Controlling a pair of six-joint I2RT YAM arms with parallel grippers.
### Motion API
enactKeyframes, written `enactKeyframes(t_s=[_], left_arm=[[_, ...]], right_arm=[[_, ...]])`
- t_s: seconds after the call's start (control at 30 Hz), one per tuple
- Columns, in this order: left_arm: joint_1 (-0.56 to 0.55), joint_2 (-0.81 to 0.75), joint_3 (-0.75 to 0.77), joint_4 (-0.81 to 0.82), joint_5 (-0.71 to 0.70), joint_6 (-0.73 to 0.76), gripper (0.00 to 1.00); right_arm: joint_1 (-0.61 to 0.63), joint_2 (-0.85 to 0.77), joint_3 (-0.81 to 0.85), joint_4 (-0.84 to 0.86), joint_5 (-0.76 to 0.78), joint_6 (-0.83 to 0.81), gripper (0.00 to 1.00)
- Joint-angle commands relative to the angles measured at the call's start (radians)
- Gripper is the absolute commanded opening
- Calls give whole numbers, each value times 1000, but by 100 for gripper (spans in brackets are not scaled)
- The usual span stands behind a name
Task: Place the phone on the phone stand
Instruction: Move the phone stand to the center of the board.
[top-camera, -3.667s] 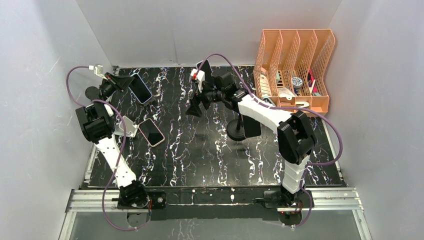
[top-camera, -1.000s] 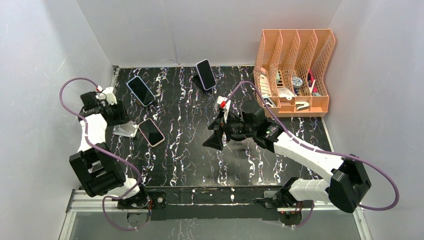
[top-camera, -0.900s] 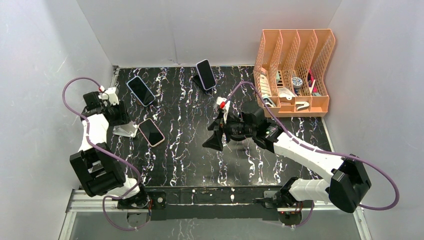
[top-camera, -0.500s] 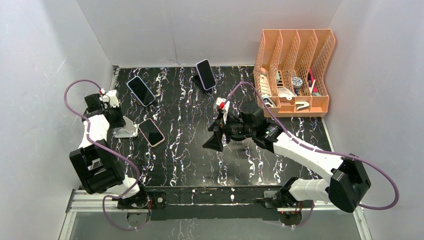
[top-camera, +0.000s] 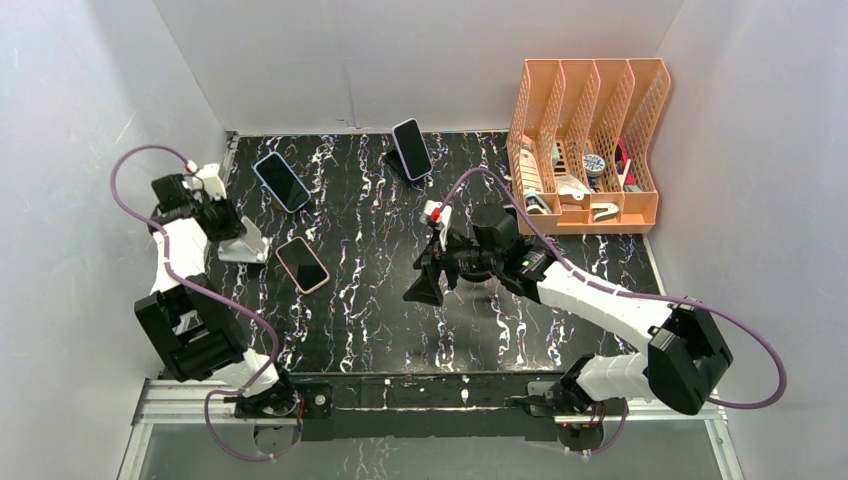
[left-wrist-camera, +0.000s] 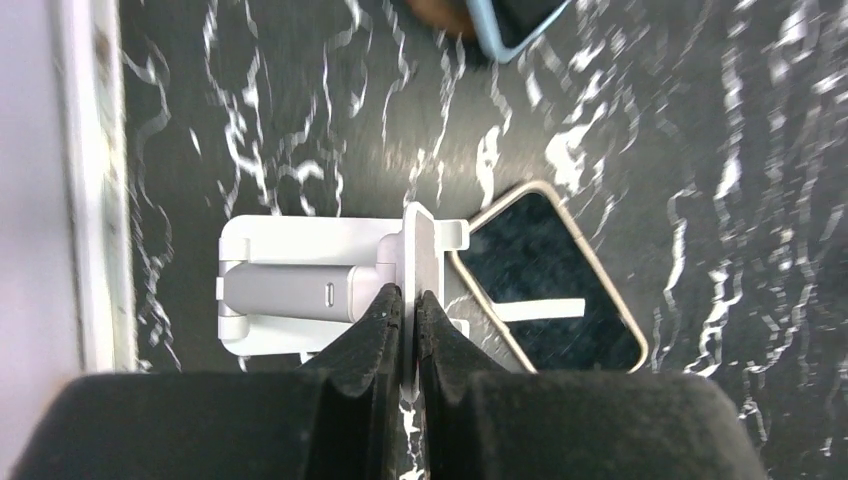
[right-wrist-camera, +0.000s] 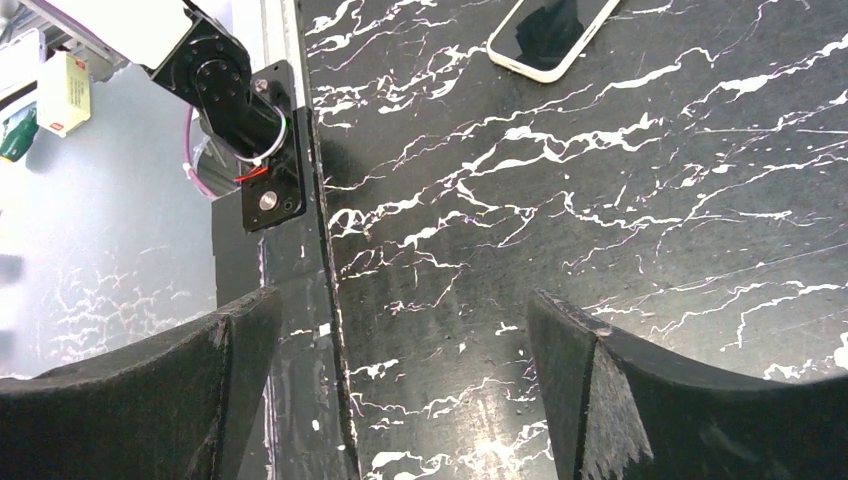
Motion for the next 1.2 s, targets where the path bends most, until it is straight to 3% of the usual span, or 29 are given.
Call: enactKeyframes(t_s=[0.0, 0.13, 0.37, 0.5, 0.6, 0.73, 1.0, 1.17], left_arm=[[6, -45, 204, -40, 199, -23, 0], [-15, -31, 325, -49, 444, -37, 0], [-201, 50, 383, -80, 659, 72, 0], [-339, 191, 446, -203, 648, 200, 0], [-450, 363, 605, -475, 553, 406, 0], [-571, 586, 868, -785, 471, 570, 0], [-663, 642, 966, -758, 464, 575, 0], [-717, 608, 891, -714, 478, 609, 0]], right_arm=[[11, 16, 10, 0, 5, -15, 99], [11, 32, 37, -13, 17, -29, 99], [11, 28, 95, -62, 35, -72, 99], [11, -17, 132, -93, 47, -91, 99], [10, -48, 146, -103, 60, -96, 99], [11, -56, 153, -139, 76, -99, 99], [11, -28, 147, -154, 88, -115, 99], [11, -29, 146, -164, 106, -125, 99]])
